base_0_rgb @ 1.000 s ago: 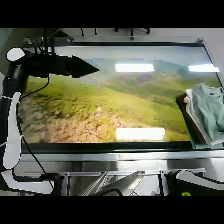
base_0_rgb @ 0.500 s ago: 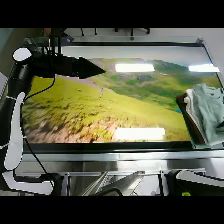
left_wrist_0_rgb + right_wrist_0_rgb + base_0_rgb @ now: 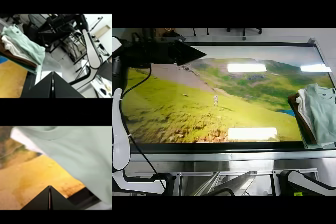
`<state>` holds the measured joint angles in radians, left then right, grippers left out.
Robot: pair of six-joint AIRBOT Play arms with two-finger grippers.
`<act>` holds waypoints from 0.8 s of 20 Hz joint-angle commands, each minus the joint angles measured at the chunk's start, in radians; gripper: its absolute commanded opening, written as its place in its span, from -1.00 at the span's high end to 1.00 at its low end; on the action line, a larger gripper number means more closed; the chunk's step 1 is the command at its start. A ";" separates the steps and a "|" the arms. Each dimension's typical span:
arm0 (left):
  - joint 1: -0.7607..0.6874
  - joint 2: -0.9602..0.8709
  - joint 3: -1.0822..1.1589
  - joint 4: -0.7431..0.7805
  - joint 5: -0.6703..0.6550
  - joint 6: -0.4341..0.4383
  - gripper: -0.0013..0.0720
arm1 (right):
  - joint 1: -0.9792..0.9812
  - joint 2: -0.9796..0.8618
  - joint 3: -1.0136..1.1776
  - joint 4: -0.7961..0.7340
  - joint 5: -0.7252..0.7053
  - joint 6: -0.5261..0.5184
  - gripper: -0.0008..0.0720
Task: Fold the shirts.
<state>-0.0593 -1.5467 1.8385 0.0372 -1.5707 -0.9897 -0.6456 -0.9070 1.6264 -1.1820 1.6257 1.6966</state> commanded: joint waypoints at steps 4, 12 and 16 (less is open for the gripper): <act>-0.082 0.282 -0.417 0.216 0.056 -0.059 0.92 | 0.420 0.134 -0.281 0.113 -0.204 -0.153 0.93; -0.340 0.638 -1.090 0.337 0.396 -0.068 0.92 | 0.716 0.375 -0.825 0.134 -0.422 -0.126 0.93; -0.341 0.713 -1.149 0.337 0.463 -0.067 0.91 | 0.716 0.373 -0.825 0.140 -0.414 -0.126 0.93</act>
<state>-0.3843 -0.8948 0.7601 0.3630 -1.1847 -1.0550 0.0555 -0.5457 0.8291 -1.0519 1.2274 1.5688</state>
